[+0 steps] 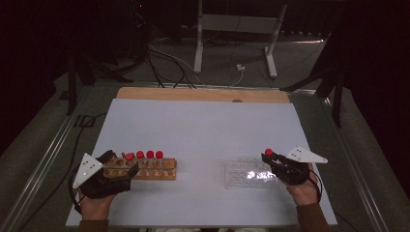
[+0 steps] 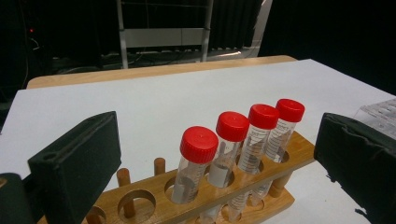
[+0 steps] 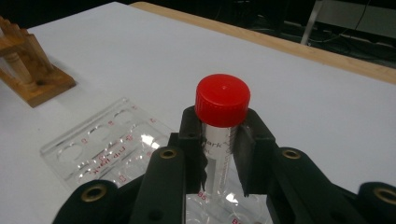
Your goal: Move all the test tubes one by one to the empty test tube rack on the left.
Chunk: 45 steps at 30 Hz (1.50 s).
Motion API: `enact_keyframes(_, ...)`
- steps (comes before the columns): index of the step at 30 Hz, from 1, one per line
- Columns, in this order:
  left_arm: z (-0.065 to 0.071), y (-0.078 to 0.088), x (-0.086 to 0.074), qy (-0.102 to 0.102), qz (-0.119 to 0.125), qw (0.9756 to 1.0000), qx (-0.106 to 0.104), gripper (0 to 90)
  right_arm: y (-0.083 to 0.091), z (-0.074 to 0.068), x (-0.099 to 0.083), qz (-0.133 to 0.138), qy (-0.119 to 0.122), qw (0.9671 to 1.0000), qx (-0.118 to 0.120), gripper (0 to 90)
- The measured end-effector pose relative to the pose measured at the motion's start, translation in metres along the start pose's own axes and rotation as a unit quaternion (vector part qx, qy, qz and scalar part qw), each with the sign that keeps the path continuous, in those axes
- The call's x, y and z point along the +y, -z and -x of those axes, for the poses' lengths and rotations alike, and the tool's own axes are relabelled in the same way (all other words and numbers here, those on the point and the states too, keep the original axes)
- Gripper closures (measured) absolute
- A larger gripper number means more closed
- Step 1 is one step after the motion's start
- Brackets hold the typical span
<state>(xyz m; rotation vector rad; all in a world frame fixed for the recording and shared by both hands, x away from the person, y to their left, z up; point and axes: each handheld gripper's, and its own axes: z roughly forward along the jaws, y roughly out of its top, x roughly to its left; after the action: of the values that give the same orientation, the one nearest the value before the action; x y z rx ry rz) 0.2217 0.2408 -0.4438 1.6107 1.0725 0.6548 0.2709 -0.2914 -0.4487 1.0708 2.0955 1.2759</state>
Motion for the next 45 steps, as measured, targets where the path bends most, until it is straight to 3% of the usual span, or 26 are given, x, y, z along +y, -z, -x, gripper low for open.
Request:
enact_keyframes(25, 0.016, -0.008, 0.015, -0.019, -0.002, 0.9997, -0.014, 1.7, 0.023, -0.002, 0.036, 0.033, 0.005, 0.9994, 0.006, 74.2)
enact_keyframes(45, 0.044, -0.027, 0.027, -0.043, -0.010, 0.9980, -0.045, 1.7, 0.004, -0.027, 0.051, 0.030, 0.012, 0.9983, 0.049, 74.1)
